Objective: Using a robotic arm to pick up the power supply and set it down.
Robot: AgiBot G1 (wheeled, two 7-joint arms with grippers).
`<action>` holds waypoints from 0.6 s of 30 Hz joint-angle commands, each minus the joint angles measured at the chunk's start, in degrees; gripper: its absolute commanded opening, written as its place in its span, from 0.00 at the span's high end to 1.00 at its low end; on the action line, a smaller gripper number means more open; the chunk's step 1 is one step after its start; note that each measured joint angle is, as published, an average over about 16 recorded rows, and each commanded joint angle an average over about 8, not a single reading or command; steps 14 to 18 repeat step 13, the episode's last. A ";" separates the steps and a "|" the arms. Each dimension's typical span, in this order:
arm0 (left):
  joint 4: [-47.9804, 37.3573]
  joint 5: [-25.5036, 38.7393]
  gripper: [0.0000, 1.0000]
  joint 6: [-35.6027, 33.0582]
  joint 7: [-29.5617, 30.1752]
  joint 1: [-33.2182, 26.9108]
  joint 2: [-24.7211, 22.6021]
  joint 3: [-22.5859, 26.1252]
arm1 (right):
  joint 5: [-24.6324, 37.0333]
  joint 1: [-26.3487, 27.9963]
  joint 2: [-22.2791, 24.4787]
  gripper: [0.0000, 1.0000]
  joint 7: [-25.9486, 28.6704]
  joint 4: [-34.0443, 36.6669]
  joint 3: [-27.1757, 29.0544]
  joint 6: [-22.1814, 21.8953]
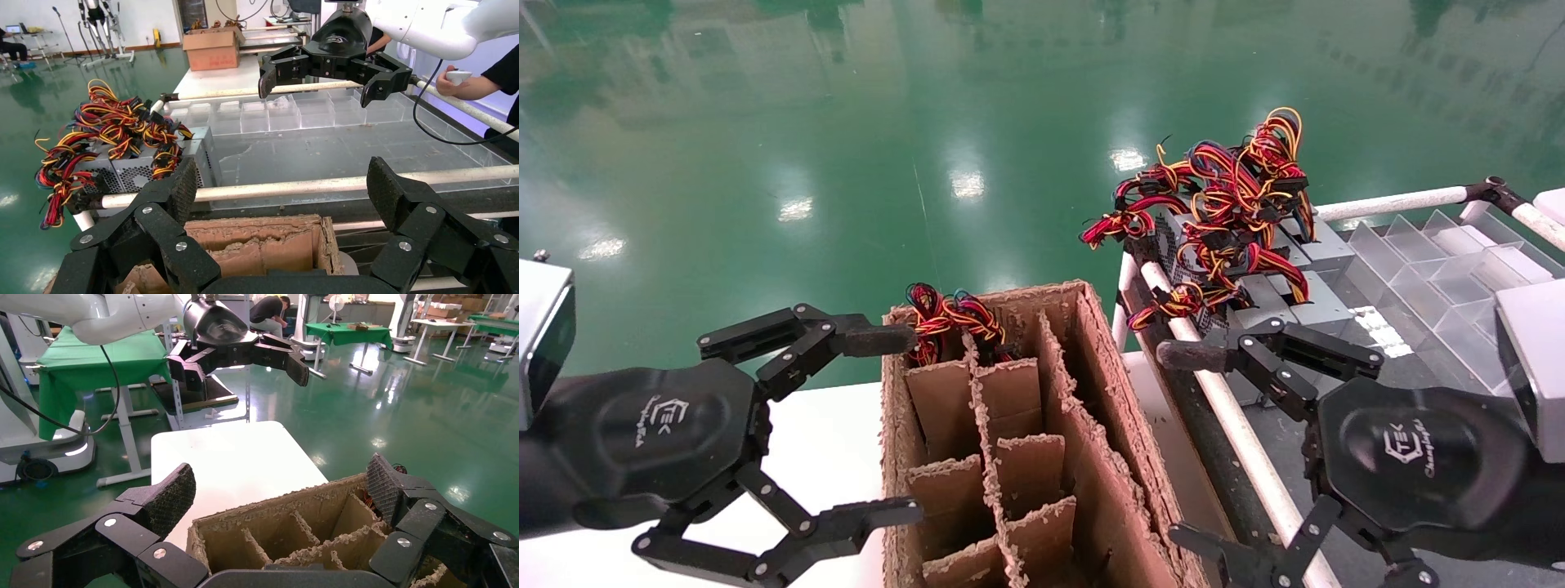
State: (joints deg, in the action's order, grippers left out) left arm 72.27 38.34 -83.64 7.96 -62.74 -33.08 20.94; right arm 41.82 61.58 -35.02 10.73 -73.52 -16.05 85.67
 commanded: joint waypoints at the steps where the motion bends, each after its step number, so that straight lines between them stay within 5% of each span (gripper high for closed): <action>1: 0.00 0.00 0.00 0.00 0.00 0.00 0.00 0.00 | 0.00 0.00 0.00 0.00 0.00 0.00 0.00 0.00; 18: 0.00 0.00 0.00 0.00 0.00 0.00 0.00 0.00 | 0.00 0.00 0.00 0.00 0.00 0.00 0.00 0.00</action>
